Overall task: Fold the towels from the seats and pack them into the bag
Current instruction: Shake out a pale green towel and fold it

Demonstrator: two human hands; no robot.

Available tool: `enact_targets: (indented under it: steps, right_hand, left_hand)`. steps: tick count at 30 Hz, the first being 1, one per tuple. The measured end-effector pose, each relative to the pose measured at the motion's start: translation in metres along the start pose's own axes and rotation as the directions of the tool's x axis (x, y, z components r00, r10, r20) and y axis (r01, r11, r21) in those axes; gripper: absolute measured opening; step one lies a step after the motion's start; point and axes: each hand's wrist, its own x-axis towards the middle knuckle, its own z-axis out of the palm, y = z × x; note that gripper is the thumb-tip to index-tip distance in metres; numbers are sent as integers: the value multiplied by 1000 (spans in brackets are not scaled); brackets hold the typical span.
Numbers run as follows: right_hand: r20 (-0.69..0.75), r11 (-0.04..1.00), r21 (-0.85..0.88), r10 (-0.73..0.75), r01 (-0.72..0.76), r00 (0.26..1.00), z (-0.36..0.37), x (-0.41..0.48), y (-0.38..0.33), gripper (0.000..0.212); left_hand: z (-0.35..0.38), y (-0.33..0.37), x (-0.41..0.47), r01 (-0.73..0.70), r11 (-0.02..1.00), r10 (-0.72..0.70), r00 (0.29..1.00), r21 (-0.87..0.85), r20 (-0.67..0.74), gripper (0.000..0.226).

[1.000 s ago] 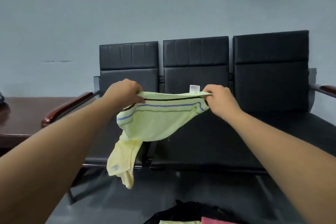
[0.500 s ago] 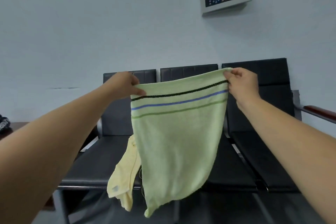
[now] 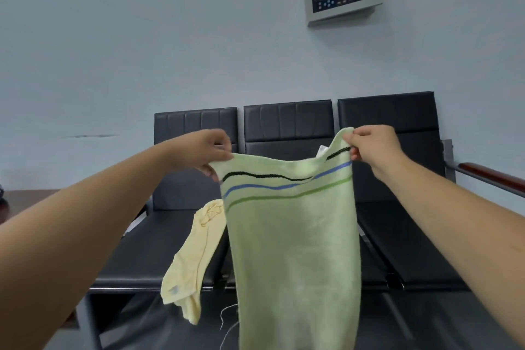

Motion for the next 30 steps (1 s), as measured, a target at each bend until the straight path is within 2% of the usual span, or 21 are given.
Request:
enact_targets:
  steps: [2,4,7,10,13,16,18,22,24,26,28,30]
  right_hand:
    - [30,1000,16,-20,19,999,8,-1,-2,14]
    - [52,998,13,-55,55,997,16,-5,-8,15]
    - [149,989,-22,-139,143,979,28,-17,-16,20]
    - [322,985,-12,-159,172,933,39,-33,-21,25]
    - [520,987,39,-155,158,840,50,-51,-26,12]
    - [613,951,-81,-188,297,767,59,-63,-30,29]
    - [587,903,-174,-226,394,778,66,-65,-30,27]
    - [484,904,-187,-255,384,837,68,-58,-27,19]
    - [451,948,-92,-232,304,862,64,-53,-25,18]
    - [426,981,45,-190,189,885,60,-47,-23,16]
    - [375,991,116,-113,74,920,54,-39,-19,17]
    - [334,990,107,48,-88,942,45,-31,-12,15]
  left_hand:
    - [6,8,0,-40,971,40,999,-236,-5,9]
    - [8,16,3,-22,901,64,994,-434,83,14]
    - [12,21,5,-19,842,149,968,-538,200,25]
    - [20,28,4,-96,923,162,975,-372,151,23]
    - [29,38,4,-137,978,145,988,-157,45,24]
    - [34,42,6,-169,980,171,985,-104,9,25]
    - [36,43,6,-175,980,178,984,-90,18,25]
    - [34,39,9,-155,978,162,986,-138,46,23]
    - [34,30,9,-114,989,131,971,-92,201,13]
    - [36,19,6,-73,997,53,927,39,371,12]
    - [36,8,5,-39,990,-14,928,135,373,9]
    - [34,0,5,-4,986,-41,963,165,267,11]
